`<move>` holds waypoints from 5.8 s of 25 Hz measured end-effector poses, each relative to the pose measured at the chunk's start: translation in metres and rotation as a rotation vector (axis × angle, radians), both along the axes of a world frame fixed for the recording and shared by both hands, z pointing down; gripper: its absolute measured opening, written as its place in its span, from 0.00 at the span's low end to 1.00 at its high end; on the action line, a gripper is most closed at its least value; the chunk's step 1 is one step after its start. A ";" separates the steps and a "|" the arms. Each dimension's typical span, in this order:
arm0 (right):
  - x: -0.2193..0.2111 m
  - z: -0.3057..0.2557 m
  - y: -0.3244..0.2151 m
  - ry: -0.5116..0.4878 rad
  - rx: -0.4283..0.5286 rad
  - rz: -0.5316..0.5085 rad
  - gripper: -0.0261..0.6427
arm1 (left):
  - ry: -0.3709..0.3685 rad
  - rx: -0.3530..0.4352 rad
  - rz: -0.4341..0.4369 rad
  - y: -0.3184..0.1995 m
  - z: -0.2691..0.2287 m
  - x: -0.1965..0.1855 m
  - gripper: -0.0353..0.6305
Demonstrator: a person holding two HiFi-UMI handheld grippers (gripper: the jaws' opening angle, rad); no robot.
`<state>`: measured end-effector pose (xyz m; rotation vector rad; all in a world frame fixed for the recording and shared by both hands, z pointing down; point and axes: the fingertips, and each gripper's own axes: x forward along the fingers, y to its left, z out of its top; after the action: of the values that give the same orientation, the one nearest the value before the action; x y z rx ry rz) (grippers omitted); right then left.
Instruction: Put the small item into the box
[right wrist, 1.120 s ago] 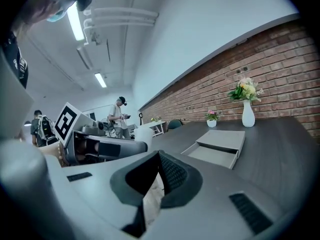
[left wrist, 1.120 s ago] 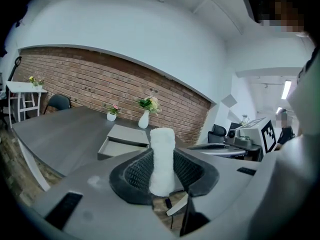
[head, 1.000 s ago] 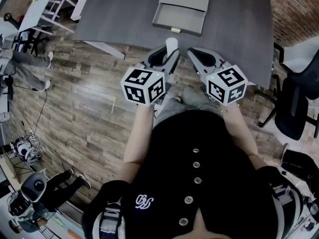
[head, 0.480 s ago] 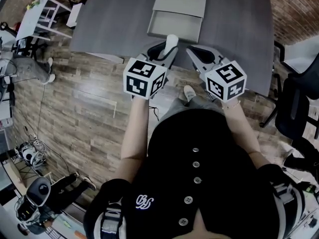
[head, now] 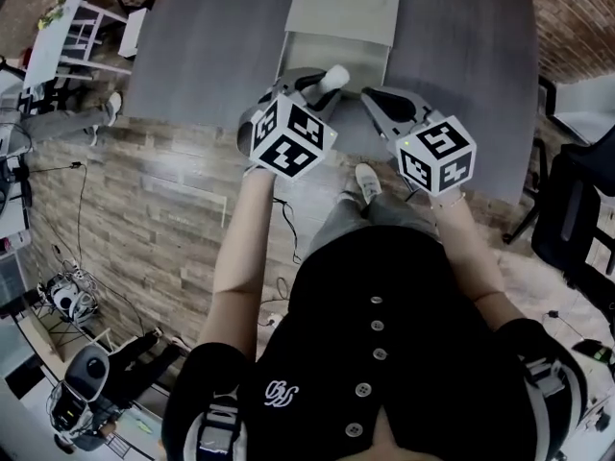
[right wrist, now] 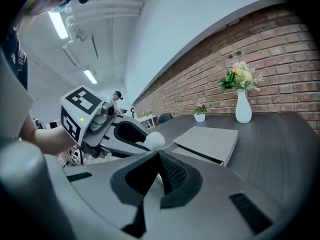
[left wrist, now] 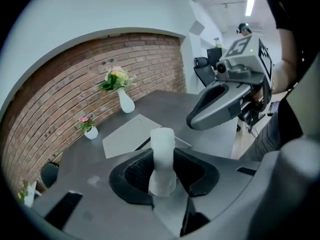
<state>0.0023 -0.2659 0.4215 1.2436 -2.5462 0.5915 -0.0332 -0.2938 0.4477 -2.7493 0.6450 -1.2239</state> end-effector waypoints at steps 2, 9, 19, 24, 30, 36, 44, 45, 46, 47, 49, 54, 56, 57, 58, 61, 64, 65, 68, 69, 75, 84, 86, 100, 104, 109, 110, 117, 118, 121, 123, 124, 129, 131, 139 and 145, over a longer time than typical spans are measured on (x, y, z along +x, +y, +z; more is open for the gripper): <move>0.005 0.008 -0.012 0.010 -0.006 -0.003 0.04 | -0.050 0.007 0.032 -0.015 0.013 0.006 0.24; 0.022 0.042 -0.035 0.009 -0.066 -0.001 0.04 | -0.264 0.020 0.170 -0.055 0.062 0.017 0.24; 0.047 0.074 -0.055 -0.026 -0.129 -0.005 0.04 | -0.488 -0.019 0.329 -0.079 0.135 0.034 0.24; 0.055 0.084 -0.058 -0.056 -0.152 -0.005 0.04 | -0.535 -0.041 0.338 -0.080 0.147 0.037 0.24; 0.057 0.078 -0.070 -0.064 -0.125 0.035 0.04 | -0.541 -0.035 0.318 -0.082 0.145 0.029 0.24; 0.055 0.071 -0.066 -0.062 -0.111 0.046 0.04 | -0.456 -0.026 0.213 -0.088 0.135 0.028 0.43; 0.049 0.047 -0.062 -0.020 -0.063 0.053 0.04 | -0.081 -0.086 0.079 -0.071 0.069 0.041 0.44; 0.047 0.041 -0.062 -0.016 -0.054 0.051 0.04 | -0.020 -0.091 0.056 -0.069 0.057 0.042 0.44; 0.044 0.035 -0.061 -0.014 -0.043 0.051 0.04 | 0.040 -0.095 0.037 -0.066 0.045 0.042 0.44; 0.041 0.029 -0.061 -0.015 -0.031 0.051 0.04 | 0.099 -0.100 0.020 -0.063 0.033 0.042 0.44; 0.033 0.015 -0.060 -0.020 -0.002 0.044 0.04 | 0.205 -0.112 -0.013 -0.055 0.011 0.039 0.44; 0.011 -0.017 -0.053 -0.029 0.068 0.011 0.04 | 0.401 -0.124 -0.105 -0.036 -0.026 0.027 0.40; 0.004 -0.026 -0.051 -0.024 0.075 -0.008 0.04 | 0.501 -0.119 -0.172 -0.035 -0.041 0.016 0.31; 0.001 -0.030 -0.049 -0.017 0.077 -0.019 0.04 | 0.559 -0.123 -0.209 -0.035 -0.049 0.009 0.25; -0.003 -0.033 -0.047 -0.008 0.078 -0.031 0.04 | 0.610 -0.129 -0.242 -0.034 -0.056 0.003 0.22; -0.013 -0.040 -0.041 0.014 0.083 -0.064 0.04 | 0.683 -0.129 -0.310 -0.029 -0.069 -0.011 0.17; -0.021 -0.041 -0.033 0.036 0.084 -0.100 0.04 | 0.707 -0.141 -0.375 -0.019 -0.072 -0.023 0.11; -0.023 -0.041 -0.031 0.040 0.081 -0.110 0.04 | 0.711 -0.147 -0.392 -0.015 -0.072 -0.027 0.10; -0.026 -0.042 -0.025 0.043 0.079 -0.130 0.04 | 0.690 -0.128 -0.426 -0.006 -0.071 -0.035 0.09; -0.028 -0.043 -0.023 0.041 0.079 -0.135 0.04 | 0.681 -0.110 -0.438 -0.004 -0.071 -0.039 0.09; -0.033 -0.041 -0.010 0.024 0.071 -0.150 0.04 | 0.648 -0.049 -0.495 0.011 -0.073 -0.053 0.08; -0.043 -0.030 0.008 0.021 0.054 -0.157 0.04 | 0.562 -0.083 -0.468 0.035 -0.054 -0.048 0.08; -0.045 -0.027 0.011 0.022 0.048 -0.161 0.04 | 0.533 -0.095 -0.465 0.037 -0.047 -0.050 0.08; -0.059 -0.019 0.021 0.022 0.026 -0.196 0.04 | 0.561 -0.190 -0.494 0.042 -0.029 -0.053 0.07; -0.060 -0.018 0.022 0.022 0.024 -0.205 0.04 | 0.558 -0.196 -0.496 0.042 -0.026 -0.052 0.07; -0.061 -0.019 0.022 0.022 0.025 -0.215 0.04 | 0.564 -0.201 -0.497 0.040 -0.026 -0.052 0.07; -0.061 -0.019 0.022 0.017 0.024 -0.213 0.04 | 0.562 -0.199 -0.497 0.040 -0.026 -0.052 0.07; -0.063 -0.018 0.020 0.015 0.008 -0.208 0.04 | 0.562 -0.216 -0.492 0.039 -0.025 -0.051 0.07; -0.063 -0.016 0.020 0.020 0.002 -0.207 0.04 | 0.564 -0.220 -0.492 0.039 -0.024 -0.051 0.07; -0.063 -0.014 0.020 0.031 -0.014 -0.203 0.04 | 0.569 -0.229 -0.491 0.039 -0.024 -0.050 0.07; -0.063 -0.013 0.020 0.037 -0.017 -0.208 0.04 | 0.572 -0.231 -0.493 0.039 -0.024 -0.050 0.07; -0.063 -0.013 0.020 0.039 -0.017 -0.210 0.04 | 0.573 -0.232 -0.494 0.039 -0.023 -0.050 0.07; -0.063 -0.013 0.017 0.050 -0.003 -0.219 0.04 | 0.567 -0.237 -0.493 0.036 -0.020 -0.048 0.07; -0.064 -0.013 0.017 0.049 -0.003 -0.222 0.04 | 0.562 -0.238 -0.492 0.034 -0.020 -0.048 0.07; -0.063 -0.013 0.012 0.056 -0.002 -0.220 0.04 | 0.565 -0.252 -0.485 0.030 -0.018 -0.047 0.07; -0.065 -0.013 0.010 0.053 -0.003 -0.219 0.04 | 0.561 -0.265 -0.469 0.028 -0.017 -0.044 0.07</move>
<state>-0.0622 -0.2563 0.4087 0.9483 -2.5892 0.5069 -0.0776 -0.2661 0.4307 -3.3126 1.3216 -0.5866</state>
